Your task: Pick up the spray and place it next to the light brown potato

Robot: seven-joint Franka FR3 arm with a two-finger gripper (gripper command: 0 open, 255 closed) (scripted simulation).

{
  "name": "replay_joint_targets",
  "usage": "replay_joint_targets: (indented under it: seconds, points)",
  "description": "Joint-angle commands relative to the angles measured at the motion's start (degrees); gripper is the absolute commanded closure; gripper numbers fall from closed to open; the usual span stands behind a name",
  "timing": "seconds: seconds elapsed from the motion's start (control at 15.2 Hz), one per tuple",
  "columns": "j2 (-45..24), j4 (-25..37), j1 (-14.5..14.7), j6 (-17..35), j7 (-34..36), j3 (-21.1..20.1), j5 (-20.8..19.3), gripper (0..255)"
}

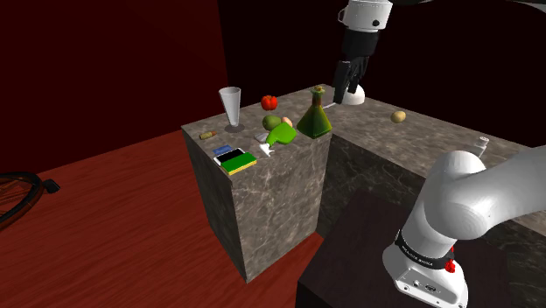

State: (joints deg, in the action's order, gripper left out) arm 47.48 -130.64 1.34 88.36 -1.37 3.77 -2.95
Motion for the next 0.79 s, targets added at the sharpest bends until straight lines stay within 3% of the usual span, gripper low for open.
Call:
replay_joint_targets:
  seconds: [0.0,0.73]
  points:
    - [0.0,0.0,0.0,0.0,0.0,0.0,0.0,0]
    - [-14.0,-6.6,-4.9,23.7,20.5,-6.3,2.3,0]
